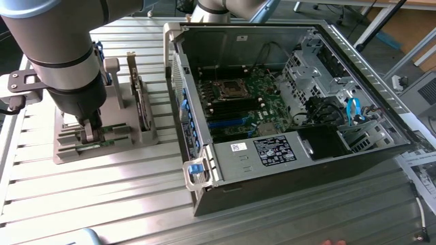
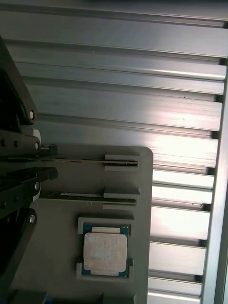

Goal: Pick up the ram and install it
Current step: 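Pick up the ram and move it above insertion slot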

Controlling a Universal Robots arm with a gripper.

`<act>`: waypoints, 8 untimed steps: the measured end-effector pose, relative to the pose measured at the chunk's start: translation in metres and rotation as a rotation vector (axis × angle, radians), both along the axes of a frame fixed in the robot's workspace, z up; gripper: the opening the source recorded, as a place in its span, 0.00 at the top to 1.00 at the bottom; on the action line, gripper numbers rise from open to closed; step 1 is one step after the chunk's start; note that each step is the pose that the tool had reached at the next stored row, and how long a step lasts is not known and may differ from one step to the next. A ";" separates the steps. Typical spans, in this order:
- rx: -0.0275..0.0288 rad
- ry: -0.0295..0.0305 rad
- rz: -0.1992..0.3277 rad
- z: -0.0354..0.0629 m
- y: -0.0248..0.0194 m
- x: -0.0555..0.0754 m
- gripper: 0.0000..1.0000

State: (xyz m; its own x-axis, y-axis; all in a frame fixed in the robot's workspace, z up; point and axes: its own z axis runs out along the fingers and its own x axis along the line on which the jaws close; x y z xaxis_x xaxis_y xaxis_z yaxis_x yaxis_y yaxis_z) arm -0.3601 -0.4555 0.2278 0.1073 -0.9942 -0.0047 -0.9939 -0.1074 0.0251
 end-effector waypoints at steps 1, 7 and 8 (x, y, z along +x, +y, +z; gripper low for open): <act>0.0000 0.0001 0.000 0.0000 -0.0007 0.000 0.76; 0.0002 -0.0001 0.000 -0.0002 -0.0020 0.000 0.76; 0.0002 -0.0002 0.000 -0.0007 -0.0020 0.000 0.76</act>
